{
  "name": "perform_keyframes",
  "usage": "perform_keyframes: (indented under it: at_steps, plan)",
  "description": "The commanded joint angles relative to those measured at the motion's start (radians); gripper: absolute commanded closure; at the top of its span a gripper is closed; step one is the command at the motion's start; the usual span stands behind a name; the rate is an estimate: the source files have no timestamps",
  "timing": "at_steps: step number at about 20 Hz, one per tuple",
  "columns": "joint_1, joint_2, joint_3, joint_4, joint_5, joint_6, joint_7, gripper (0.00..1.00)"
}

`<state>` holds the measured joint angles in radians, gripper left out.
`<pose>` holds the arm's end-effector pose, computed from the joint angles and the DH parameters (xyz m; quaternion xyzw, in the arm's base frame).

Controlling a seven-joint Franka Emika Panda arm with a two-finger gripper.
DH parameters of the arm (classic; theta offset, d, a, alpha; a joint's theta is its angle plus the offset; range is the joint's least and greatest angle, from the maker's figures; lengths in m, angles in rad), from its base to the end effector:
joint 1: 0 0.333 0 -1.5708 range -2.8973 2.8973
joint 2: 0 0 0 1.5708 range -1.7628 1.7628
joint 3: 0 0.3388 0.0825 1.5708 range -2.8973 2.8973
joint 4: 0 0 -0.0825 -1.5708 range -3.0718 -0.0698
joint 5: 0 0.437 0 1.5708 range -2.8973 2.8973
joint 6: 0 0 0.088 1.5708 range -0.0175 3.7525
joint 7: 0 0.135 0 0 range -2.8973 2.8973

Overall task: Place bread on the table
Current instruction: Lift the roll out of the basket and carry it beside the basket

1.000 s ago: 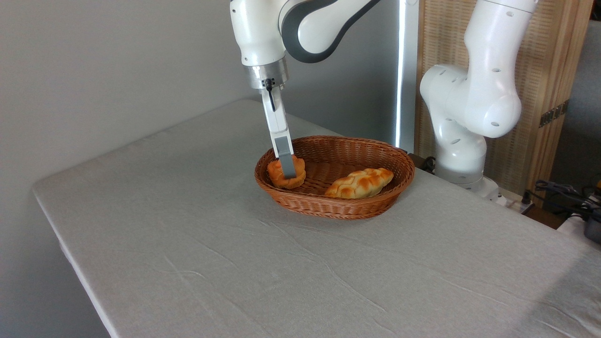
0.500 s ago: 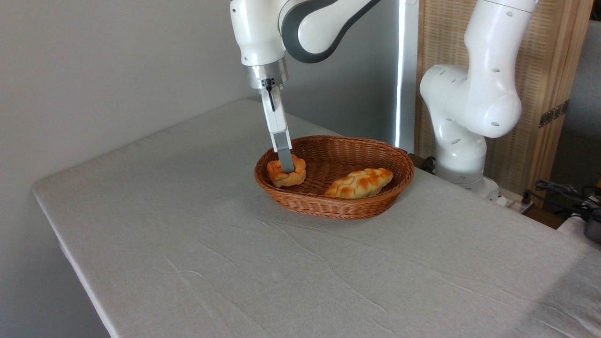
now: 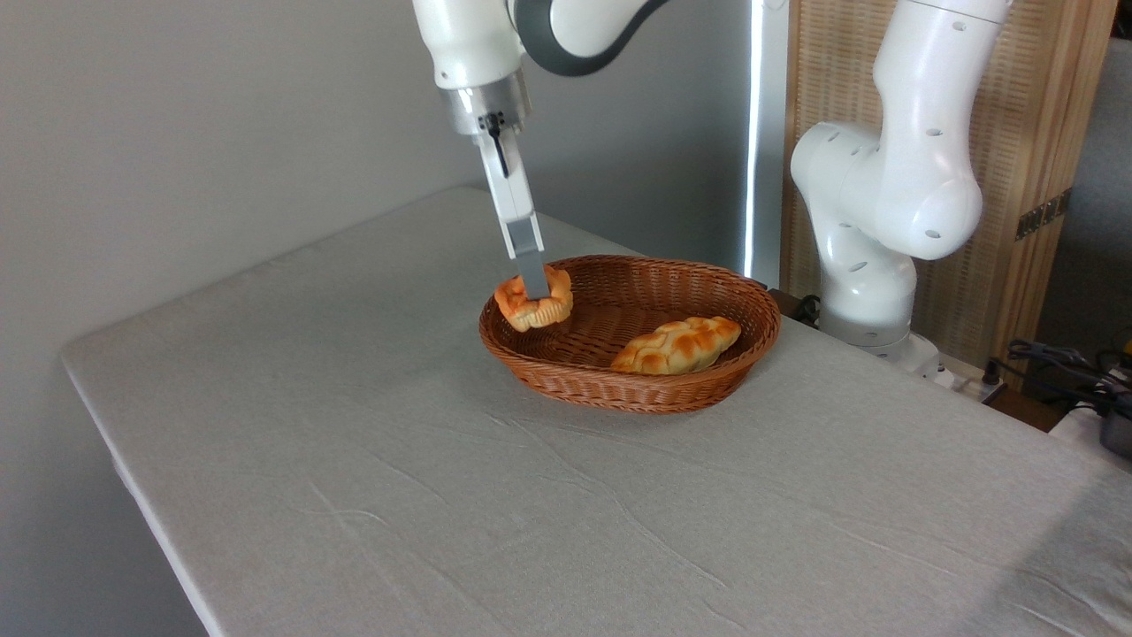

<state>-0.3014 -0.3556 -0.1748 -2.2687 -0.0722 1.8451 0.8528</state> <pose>0.4202 -0.2287 0.4669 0.7974 -0.6024 -0.0346 0.0110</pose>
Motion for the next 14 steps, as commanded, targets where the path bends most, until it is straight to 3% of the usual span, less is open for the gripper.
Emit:
perform_keyframes:
  at_steps: [1,4,8,11,14]
  plan:
    - [-0.001,0.081,0.078,0.159,-0.006,-0.046,0.011,0.72]
    - [-0.001,0.124,0.132,0.262,-0.004,-0.038,0.011,0.68]
    - [-0.008,0.227,0.140,0.328,0.005,0.024,0.012,0.60]
    - [-0.015,0.317,0.126,0.325,0.005,0.219,0.011,0.41]
    - [-0.018,0.389,0.112,0.325,0.005,0.296,0.012,0.16]
